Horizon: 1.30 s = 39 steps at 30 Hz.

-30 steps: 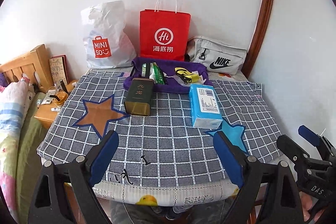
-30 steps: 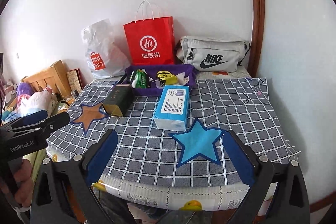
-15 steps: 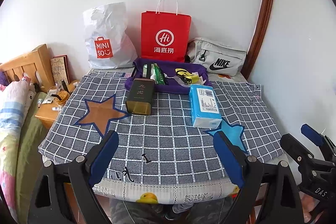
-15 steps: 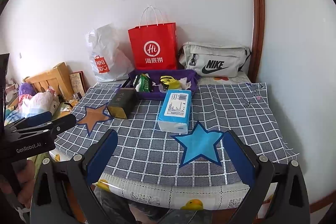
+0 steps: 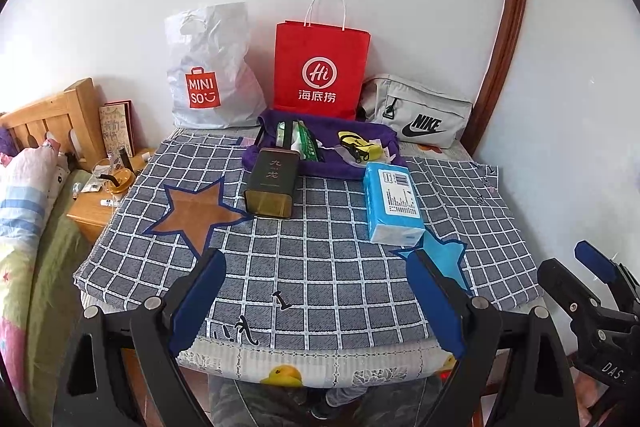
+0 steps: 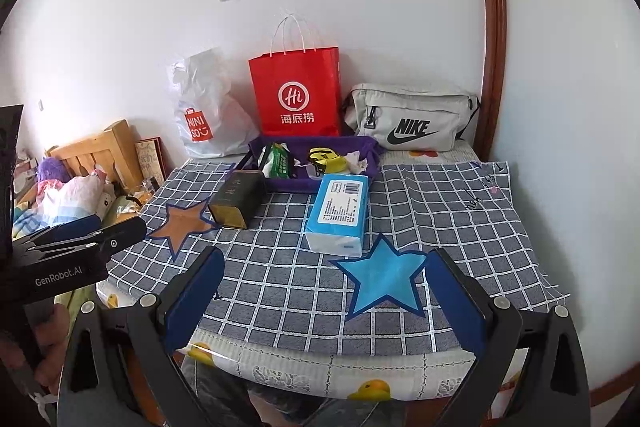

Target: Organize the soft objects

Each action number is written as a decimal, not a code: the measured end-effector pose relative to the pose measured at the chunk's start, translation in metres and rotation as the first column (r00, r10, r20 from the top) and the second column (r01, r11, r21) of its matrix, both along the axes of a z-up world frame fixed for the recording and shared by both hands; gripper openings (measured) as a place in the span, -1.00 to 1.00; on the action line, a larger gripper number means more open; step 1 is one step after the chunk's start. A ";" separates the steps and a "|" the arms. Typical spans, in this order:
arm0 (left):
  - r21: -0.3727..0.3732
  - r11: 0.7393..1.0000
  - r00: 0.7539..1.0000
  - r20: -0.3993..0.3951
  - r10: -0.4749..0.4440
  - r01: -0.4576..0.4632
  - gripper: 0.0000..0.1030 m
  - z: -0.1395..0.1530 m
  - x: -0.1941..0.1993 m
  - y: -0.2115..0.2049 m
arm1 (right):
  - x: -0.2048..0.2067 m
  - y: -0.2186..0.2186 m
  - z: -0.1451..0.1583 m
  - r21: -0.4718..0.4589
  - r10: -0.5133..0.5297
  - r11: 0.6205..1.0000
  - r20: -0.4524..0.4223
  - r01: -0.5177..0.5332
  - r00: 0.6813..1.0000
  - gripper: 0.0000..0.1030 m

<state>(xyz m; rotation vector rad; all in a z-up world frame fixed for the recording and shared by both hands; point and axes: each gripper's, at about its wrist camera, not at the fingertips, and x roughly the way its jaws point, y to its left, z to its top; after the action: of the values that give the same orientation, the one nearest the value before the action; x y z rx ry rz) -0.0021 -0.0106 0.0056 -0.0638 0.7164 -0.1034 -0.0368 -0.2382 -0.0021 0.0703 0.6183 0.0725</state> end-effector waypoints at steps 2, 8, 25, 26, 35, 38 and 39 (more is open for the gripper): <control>0.003 1.000 1.000 -0.001 -0.003 0.003 0.77 -0.001 0.000 -0.001 | 0.000 0.000 0.000 0.001 -0.002 1.000 0.001 0.002 1.000 0.93; 0.004 1.000 1.000 -0.002 0.001 -0.001 0.78 -0.001 -0.001 -0.005 | 0.000 0.000 0.001 0.003 -0.001 1.000 0.001 0.001 1.000 0.93; 0.006 1.000 1.000 0.000 0.003 -0.003 0.78 0.000 -0.002 -0.006 | -0.004 0.002 0.005 0.005 0.002 1.000 0.010 -0.002 1.000 0.93; 0.006 1.000 1.000 0.000 0.004 -0.004 0.78 0.000 -0.002 -0.006 | -0.004 0.002 0.005 0.004 0.003 1.000 0.010 -0.003 1.000 0.93; 0.010 1.000 1.000 0.006 -0.001 0.001 0.78 0.004 0.000 -0.005 | -0.003 0.004 0.006 0.003 0.006 1.000 0.012 -0.006 1.000 0.93; 0.014 1.000 1.000 0.007 0.000 0.000 0.78 0.005 0.000 -0.004 | -0.004 0.004 0.006 0.003 0.006 1.000 0.015 -0.006 1.000 0.93; 0.015 1.000 1.000 0.008 -0.001 0.001 0.78 0.006 0.000 -0.004 | -0.005 0.004 0.006 0.004 0.006 1.000 0.016 -0.007 1.000 0.93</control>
<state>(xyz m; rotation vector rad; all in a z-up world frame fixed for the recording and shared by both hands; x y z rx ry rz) -0.0023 -0.0149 0.0111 -0.0488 0.7094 -0.0988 -0.0414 -0.2344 0.0040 0.0713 0.6025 0.0804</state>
